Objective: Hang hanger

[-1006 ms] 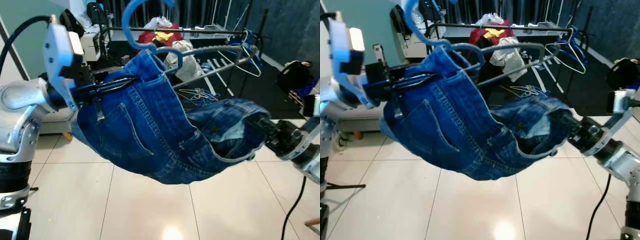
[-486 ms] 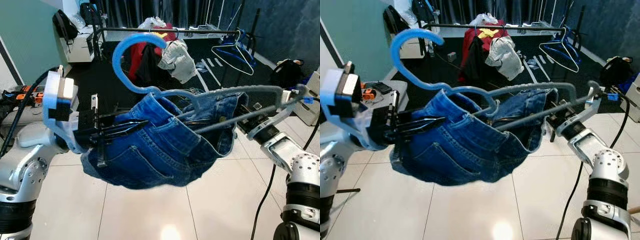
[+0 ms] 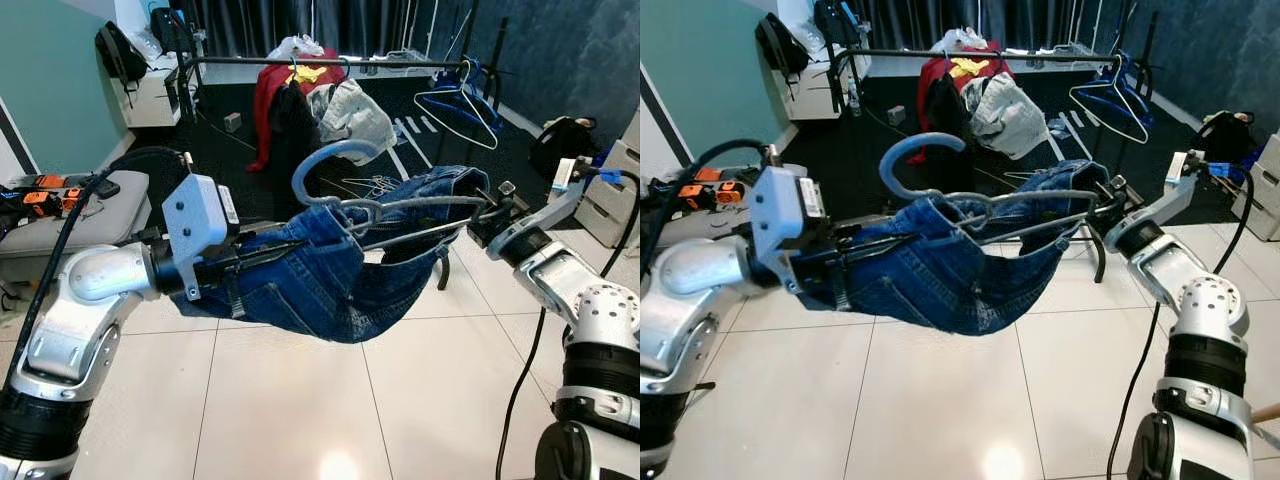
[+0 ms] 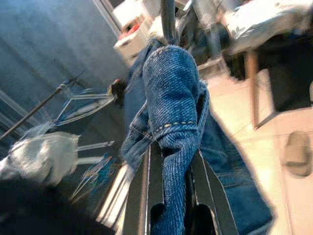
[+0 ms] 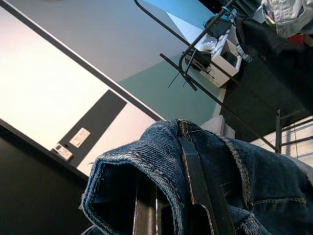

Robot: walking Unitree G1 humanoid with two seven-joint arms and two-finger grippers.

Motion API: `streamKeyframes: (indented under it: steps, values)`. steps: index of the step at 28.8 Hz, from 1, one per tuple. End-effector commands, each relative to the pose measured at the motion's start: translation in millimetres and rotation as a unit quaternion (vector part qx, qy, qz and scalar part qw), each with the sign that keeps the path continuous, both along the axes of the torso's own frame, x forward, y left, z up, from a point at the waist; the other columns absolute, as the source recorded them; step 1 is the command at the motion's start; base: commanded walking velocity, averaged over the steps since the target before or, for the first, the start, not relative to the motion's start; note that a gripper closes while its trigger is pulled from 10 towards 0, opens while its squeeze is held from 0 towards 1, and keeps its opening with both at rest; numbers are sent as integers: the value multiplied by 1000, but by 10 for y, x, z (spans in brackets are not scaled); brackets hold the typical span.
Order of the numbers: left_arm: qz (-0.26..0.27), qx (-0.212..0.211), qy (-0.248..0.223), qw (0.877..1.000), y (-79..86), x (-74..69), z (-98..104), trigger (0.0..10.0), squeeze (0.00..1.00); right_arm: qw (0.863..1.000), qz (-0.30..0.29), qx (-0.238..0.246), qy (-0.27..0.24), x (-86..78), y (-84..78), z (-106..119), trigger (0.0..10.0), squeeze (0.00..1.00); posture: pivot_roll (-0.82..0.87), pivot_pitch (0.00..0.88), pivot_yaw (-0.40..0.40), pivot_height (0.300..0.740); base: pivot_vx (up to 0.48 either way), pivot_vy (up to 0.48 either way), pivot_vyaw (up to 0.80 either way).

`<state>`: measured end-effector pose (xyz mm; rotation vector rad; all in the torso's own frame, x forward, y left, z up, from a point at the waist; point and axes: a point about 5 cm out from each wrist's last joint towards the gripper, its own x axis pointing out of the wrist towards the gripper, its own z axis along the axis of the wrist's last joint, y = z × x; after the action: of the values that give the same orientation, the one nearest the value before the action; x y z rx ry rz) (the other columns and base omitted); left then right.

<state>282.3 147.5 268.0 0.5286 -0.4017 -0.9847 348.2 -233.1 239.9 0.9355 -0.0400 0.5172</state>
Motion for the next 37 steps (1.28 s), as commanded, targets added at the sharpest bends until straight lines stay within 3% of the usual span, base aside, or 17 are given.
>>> streamKeyframes:
  steps: [1,2,8,9,12,13,20,21,30,35,36,37]
  values:
    - [27,21,-3,999,56,38,-4,0,0,1000,8,5,-29,0,39,160,0,0,-173,0,-14,740,0,0,0]
    - [61,41,-8,997,115,74,-35,0,0,999,15,3,-36,-13,60,205,0,0,-172,0,-14,740,0,0,0]
    - [61,41,-8,997,115,74,-35,0,0,999,15,3,-36,-13,60,205,0,0,-172,0,-14,740,0,0,0]
    - [89,41,-14,995,196,92,-23,0,0,999,22,-3,-45,-38,68,235,0,0,-171,0,-13,740,0,0,0]
    - [89,41,-14,995,196,92,-23,0,0,999,22,-3,-45,-38,68,235,0,0,-171,0,-13,740,0,0,0]
    - [102,36,-20,994,311,59,3,0,0,998,27,-8,-57,-74,25,269,0,0,-167,0,-14,740,0,0,0]
    - [95,32,-23,995,383,-4,23,0,0,997,25,-14,-68,-101,-44,308,0,0,-164,0,-16,740,0,0,0]
    - [74,39,-17,996,412,-82,-10,0,0,997,16,-20,-78,-119,-128,359,0,0,-166,0,-15,740,0,0,0]
    - [39,56,-4,998,404,-190,-94,0,0,996,-11,-25,-88,-125,-277,440,0,0,-169,0,-17,740,0,0,0]
    - [14,60,-1,998,315,-251,-122,0,0,996,-31,-27,-82,-106,-347,460,0,0,-167,0,-20,740,0,0,0]
    - [3,68,2,998,189,-256,-161,0,0,996,-35,-40,-66,-57,-298,431,0,0,-167,0,-21,740,0,0,0]
    - [3,68,2,998,189,-256,-161,0,0,996,-35,-40,-66,-57,-298,431,0,0,-167,0,-21,740,0,0,0]
